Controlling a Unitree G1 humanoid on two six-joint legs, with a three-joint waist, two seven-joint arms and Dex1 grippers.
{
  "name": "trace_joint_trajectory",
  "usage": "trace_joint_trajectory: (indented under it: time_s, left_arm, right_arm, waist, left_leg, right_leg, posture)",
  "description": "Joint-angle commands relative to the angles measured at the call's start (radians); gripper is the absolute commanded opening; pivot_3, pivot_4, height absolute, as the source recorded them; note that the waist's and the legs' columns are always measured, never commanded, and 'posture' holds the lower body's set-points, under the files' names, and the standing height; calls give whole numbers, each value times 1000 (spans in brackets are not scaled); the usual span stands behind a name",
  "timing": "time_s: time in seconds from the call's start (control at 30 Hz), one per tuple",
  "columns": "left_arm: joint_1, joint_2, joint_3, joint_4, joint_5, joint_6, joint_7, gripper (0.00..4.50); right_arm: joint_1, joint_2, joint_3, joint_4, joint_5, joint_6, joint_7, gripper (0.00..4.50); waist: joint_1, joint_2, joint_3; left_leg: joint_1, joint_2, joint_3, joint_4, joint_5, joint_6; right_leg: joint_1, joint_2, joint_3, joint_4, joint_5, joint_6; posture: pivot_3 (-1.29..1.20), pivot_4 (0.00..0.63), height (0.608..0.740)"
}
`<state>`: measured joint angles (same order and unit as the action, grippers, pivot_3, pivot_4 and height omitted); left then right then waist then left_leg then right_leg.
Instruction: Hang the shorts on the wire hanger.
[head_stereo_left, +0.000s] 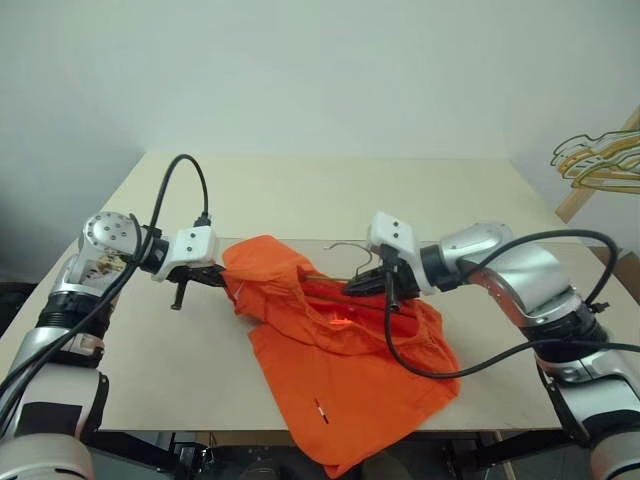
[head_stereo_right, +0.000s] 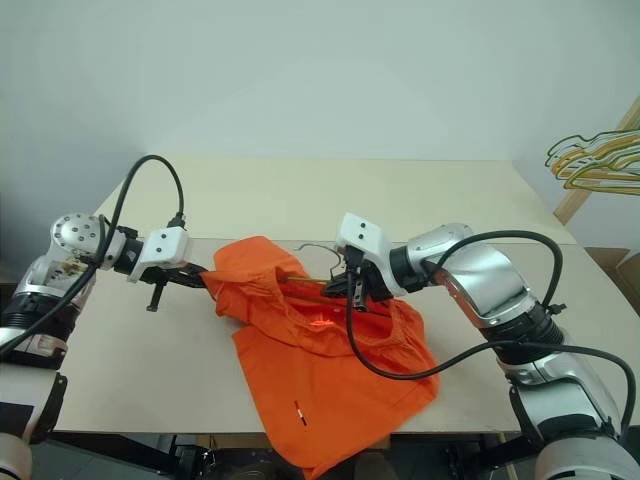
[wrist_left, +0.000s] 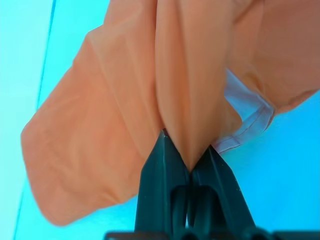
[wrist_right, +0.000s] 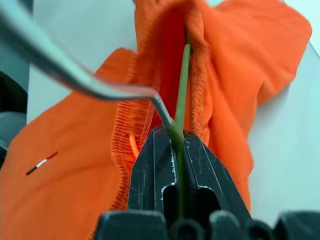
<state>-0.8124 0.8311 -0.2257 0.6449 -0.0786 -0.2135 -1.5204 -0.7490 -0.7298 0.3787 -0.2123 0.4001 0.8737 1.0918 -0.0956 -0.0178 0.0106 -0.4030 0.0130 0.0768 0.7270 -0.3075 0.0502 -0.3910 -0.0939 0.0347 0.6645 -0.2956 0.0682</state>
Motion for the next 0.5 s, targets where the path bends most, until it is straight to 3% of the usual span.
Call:
trace_joint_trajectory:
  time_s: [0.03,0.37,0.5]
  left_arm:
    - [-38,24,46,18,10,1,27,19]
    - [-50,23,61,31,11,38,71,19]
    - [-41,19,50,29,25,30,78,19]
  right_arm:
    - [8,-42,-19,-38,-26,-39,19,0]
    - [45,-115,-60,-70,1,-42,59,0]
    - [29,-84,-103,-66,47,-8,47,0]
  waist:
    - [0,0,0]
    - [1,0,0]
    - [1,0,0]
  left_leg:
    - [0,0,0,0,0,0]
    - [0,0,0,0,0,0]
    - [0,0,0,0,0,0]
  right_leg:
    - [0,0,0,0,0,0]
    - [0,0,0,0,0,0]
    - [0,0,0,0,0,0]
  posture:
    - [-73,0,740]
    - [-79,0,740]
    - [-83,0,740]
